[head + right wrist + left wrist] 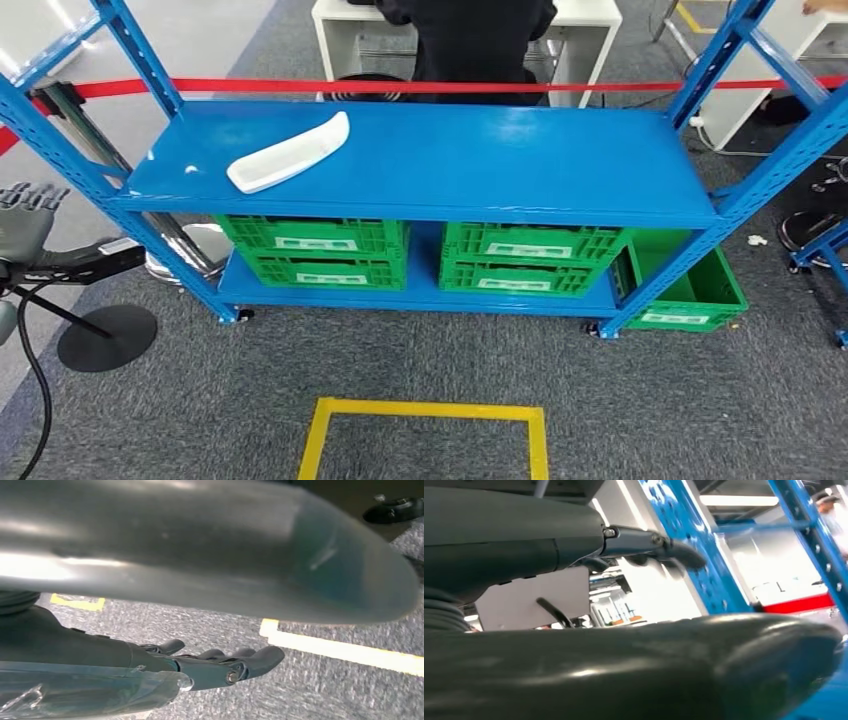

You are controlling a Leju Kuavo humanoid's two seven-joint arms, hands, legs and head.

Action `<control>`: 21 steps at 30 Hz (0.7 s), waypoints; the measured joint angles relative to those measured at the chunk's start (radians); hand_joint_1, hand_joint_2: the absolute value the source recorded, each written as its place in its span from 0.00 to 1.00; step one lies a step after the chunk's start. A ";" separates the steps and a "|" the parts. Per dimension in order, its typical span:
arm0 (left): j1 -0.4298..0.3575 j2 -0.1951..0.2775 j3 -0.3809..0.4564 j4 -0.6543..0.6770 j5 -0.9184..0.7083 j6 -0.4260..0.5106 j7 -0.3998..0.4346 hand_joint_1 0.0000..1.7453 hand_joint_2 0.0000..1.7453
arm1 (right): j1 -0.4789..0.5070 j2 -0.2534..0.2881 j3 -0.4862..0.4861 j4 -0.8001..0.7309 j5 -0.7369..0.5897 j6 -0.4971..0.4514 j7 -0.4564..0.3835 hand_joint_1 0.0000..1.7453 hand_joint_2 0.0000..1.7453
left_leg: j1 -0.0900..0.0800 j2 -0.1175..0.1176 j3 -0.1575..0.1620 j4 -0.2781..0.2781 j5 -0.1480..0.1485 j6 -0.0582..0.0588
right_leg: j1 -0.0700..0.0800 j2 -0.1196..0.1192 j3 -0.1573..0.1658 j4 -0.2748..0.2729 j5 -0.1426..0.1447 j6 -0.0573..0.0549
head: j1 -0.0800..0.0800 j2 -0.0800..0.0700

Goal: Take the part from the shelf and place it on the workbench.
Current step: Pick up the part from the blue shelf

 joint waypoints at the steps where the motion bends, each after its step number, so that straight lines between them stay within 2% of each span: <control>1: 0.002 0.000 0.000 -0.001 -0.001 0.001 0.000 0.00 0.00 | 0.000 0.000 -0.002 0.000 0.001 0.000 0.000 0.00 0.00 | 0.001 -0.001 0.001 0.001 -0.001 0.006 | 0.000 -0.001 -0.002 0.004 -0.007 0.007 | 0.000 0.000; 3: 0.001 0.001 0.001 -0.003 -0.001 0.003 0.000 0.00 0.00 | -0.001 0.000 -0.003 0.000 0.003 0.000 -0.001 0.00 0.00 | 0.003 -0.002 0.011 0.001 -0.010 0.018 | -0.002 -0.007 -0.026 0.057 -0.035 0.018 | 0.004 0.000; 4: 0.001 0.001 0.001 -0.004 -0.001 0.004 0.000 0.00 0.00 | -0.003 0.000 -0.004 -0.001 0.003 0.000 -0.001 0.00 0.00 | 0.002 -0.002 0.017 0.001 -0.017 0.023 | -0.002 -0.011 -0.059 0.116 -0.058 0.023 | 0.006 0.000; 6: 0.004 0.000 0.001 -0.004 -0.001 0.004 -0.001 0.00 0.00 | -0.004 0.001 -0.004 -0.001 0.004 0.001 -0.002 0.00 0.00 | -0.002 -0.001 0.031 0.002 -0.032 0.029 | -0.003 -0.015 -0.148 0.261 -0.100 0.027 | 0.008 0.000; 7: 0.006 0.000 0.001 -0.004 -0.001 0.004 -0.001 0.00 0.00 | -0.004 0.001 -0.004 -0.001 0.005 0.001 -0.002 0.00 0.00 | -0.004 -0.002 0.041 0.002 -0.042 0.030 | -0.003 -0.015 -0.182 0.306 -0.100 0.025 | 0.009 0.000; 8: 0.008 0.000 0.001 -0.004 -0.001 0.004 -0.002 0.00 0.00 | -0.003 0.001 -0.005 -0.001 0.006 0.001 -0.003 0.00 0.00 | -0.007 -0.002 0.054 0.002 -0.052 0.032 | -0.002 -0.015 -0.199 0.311 -0.077 0.022 | 0.009 0.000; 9: 0.010 0.000 0.001 -0.004 -0.001 0.004 -0.003 0.00 0.00 | -0.002 0.001 -0.005 -0.001 0.007 0.001 -0.004 0.00 0.00 | -0.010 -0.003 0.071 0.002 -0.064 0.032 | 0.000 -0.015 -0.194 0.272 -0.033 0.016 | 0.009 0.000; 10: 0.010 0.000 0.001 -0.005 -0.001 0.004 -0.003 0.00 0.00 | -0.001 0.001 -0.006 -0.001 0.007 0.001 -0.004 0.00 0.00 | -0.012 -0.004 0.089 0.001 -0.077 0.032 | 0.003 -0.014 -0.174 0.203 0.025 0.007 | 0.009 0.000; 11: 0.010 -0.001 0.001 -0.006 -0.001 0.004 -0.004 0.00 0.00 | 0.000 0.000 -0.007 -0.001 0.008 0.001 -0.004 0.00 0.00 | -0.015 -0.004 0.104 0.000 -0.089 0.031 | 0.006 -0.014 -0.149 0.139 0.068 -0.003 | 0.008 0.000; 12: 0.010 -0.002 0.001 -0.007 -0.001 0.004 -0.004 0.00 0.00 | 0.000 0.000 -0.008 -0.001 0.008 0.001 -0.004 0.00 0.00 | -0.017 -0.005 0.116 -0.001 -0.100 0.028 | 0.010 -0.014 -0.125 0.085 0.096 -0.011 | 0.006 0.000; 13: 0.010 -0.004 0.001 -0.008 -0.001 0.004 -0.004 0.00 0.00 | -0.001 0.000 -0.009 -0.001 0.008 0.000 -0.005 0.00 0.00 | -0.017 -0.006 0.121 -0.002 -0.106 0.023 | 0.013 -0.014 -0.108 0.054 0.100 -0.018 | 0.005 0.000; 15: 0.012 -0.006 0.000 -0.012 -0.001 0.003 -0.004 0.00 0.00 | -0.005 0.000 -0.010 -0.001 0.008 0.000 -0.005 0.00 0.00 | -0.016 -0.007 0.124 -0.006 -0.114 0.011 | 0.017 -0.015 -0.095 0.036 0.077 -0.029 | 0.003 0.000; 17: 0.013 -0.006 0.002 -0.020 -0.001 0.005 -0.004 0.00 0.00 | -0.007 0.001 -0.010 -0.002 0.008 0.000 -0.005 0.00 0.00 | -0.015 -0.004 0.125 0.000 -0.128 0.001 | 0.011 -0.014 -0.081 0.017 0.062 -0.037 | 0.001 0.000; 18: 0.012 -0.005 0.003 -0.023 -0.001 0.005 -0.005 0.00 0.00 | -0.007 0.001 -0.010 -0.002 0.008 0.000 -0.005 0.00 0.00 | -0.016 -0.003 0.113 0.026 -0.143 -0.004 | 0.007 -0.014 -0.073 0.007 0.060 -0.039 | -0.001 0.000; 19: 0.011 -0.005 0.004 -0.026 -0.001 0.006 -0.004 0.00 0.00 | -0.007 0.001 -0.011 -0.002 0.008 0.000 -0.005 0.00 0.00 | -0.015 -0.003 0.086 0.074 -0.165 -0.009 | 0.003 -0.014 -0.065 -0.001 0.058 -0.041 | -0.003 0.000; 21: 0.014 -0.006 0.003 -0.026 -0.001 0.005 -0.004 0.00 0.00 | -0.009 0.001 -0.011 -0.002 0.008 0.000 -0.006 0.00 0.00 | -0.010 -0.003 -0.005 0.210 -0.209 -0.021 | 0.001 -0.013 -0.059 -0.005 0.052 -0.042 | -0.005 0.000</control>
